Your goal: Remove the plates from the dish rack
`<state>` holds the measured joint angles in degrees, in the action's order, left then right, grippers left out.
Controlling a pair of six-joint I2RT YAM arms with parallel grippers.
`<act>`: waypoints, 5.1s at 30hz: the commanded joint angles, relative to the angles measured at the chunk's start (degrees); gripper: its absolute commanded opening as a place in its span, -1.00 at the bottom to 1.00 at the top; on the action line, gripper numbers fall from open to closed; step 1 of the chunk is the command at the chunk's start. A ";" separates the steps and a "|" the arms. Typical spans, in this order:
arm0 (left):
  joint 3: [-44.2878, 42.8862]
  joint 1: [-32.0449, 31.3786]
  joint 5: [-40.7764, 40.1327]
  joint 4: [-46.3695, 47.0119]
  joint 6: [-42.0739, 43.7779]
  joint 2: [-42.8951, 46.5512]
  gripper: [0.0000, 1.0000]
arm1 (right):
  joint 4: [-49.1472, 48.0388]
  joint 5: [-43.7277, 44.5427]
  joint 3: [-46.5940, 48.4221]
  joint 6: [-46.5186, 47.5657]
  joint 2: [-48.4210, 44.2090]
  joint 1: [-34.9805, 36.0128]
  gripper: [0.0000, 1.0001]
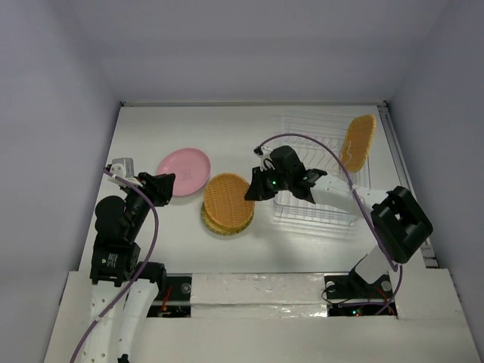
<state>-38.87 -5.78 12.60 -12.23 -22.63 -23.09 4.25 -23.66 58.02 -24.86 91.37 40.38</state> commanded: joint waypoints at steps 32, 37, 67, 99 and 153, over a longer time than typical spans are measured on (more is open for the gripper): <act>0.55 0.33 0.32 2.82 0.22 1.12 -0.49 | 11.57 15.06 6.14 5.27 -9.45 1.37 0.76; 0.55 0.33 0.32 2.82 0.22 1.21 -0.49 | 7.70 17.22 5.44 3.24 -15.86 1.37 -0.70; 0.11 -9.68 -2.67 1.77 0.13 8.14 -0.44 | 10.24 48.54 6.13 2.28 -15.01 -40.91 0.24; -0.41 -15.05 -6.62 0.45 -0.22 13.69 -0.34 | 16.14 53.10 18.54 18.44 -8.13 -42.23 -1.00; -0.06 -15.05 -5.92 0.80 -0.48 11.14 -0.34 | 7.52 70.67 20.37 31.35 -11.57 -30.36 -1.00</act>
<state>-38.87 -20.53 6.00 -13.54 -22.90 -10.92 20.32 40.77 75.46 3.79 83.64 9.50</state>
